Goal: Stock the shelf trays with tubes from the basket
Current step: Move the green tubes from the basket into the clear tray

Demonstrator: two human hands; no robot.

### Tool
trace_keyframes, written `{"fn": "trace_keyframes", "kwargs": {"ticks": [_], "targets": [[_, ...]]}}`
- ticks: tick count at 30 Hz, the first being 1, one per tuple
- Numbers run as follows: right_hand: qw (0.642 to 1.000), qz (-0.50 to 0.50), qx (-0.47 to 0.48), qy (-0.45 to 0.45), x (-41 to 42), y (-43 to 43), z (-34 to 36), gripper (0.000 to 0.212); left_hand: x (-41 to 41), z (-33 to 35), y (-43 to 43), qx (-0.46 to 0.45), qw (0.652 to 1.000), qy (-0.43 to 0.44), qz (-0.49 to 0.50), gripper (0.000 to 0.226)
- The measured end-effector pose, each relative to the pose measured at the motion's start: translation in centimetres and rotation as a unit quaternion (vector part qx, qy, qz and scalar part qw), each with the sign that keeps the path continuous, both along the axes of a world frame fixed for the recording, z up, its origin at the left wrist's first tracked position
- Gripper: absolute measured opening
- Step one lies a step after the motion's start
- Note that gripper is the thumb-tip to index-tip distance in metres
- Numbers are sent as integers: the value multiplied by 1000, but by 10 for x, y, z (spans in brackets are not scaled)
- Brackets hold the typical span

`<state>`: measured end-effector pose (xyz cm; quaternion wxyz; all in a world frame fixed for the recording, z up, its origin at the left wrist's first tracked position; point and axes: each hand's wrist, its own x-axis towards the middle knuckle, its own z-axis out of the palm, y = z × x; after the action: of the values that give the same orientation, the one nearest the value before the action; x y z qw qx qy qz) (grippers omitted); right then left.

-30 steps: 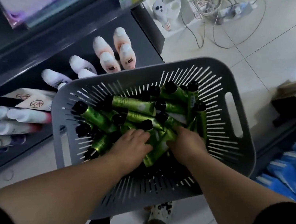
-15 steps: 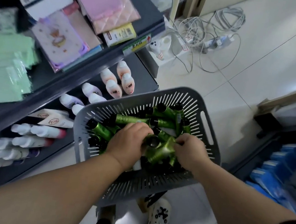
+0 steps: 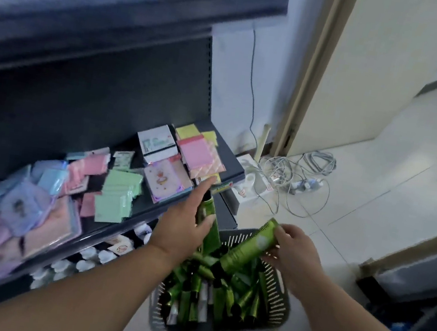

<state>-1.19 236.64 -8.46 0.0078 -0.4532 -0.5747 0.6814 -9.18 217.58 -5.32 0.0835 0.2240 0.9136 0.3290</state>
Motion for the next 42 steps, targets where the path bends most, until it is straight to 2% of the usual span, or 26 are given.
{"fn": "trace_keyframes", "kwargs": {"ticks": [9,12,15,17,22,25,28,34,36,42], "targets": [[984,-24,-135,115,-1,-39,104,16,13,115,-63,133,982,65,116,47],[985,41,-91,144,-5,-64,138,15,18,148,-92,143,977,79,135,38],[980,127,10,150,-11,-99,170,14,23,173,-125,142,974,92,151,37],[969,179,54,161,-15,-133,191,14,30,191,-153,156,968,98,169,36],[933,288,89,195,-18,-229,227,18,55,226,-234,213,951,94,203,34],[921,309,87,220,-21,-282,245,17,66,233,-292,235,941,66,235,35],[910,325,91,241,-22,-332,260,16,73,237,-352,216,944,50,244,34],[886,354,116,277,-19,-426,286,17,92,251,-446,78,974,40,209,17],[876,372,114,285,-18,-453,296,17,98,255,-471,59,974,49,211,13],[864,380,138,301,-28,-496,329,15,103,274,-509,140,956,65,250,10]]}}
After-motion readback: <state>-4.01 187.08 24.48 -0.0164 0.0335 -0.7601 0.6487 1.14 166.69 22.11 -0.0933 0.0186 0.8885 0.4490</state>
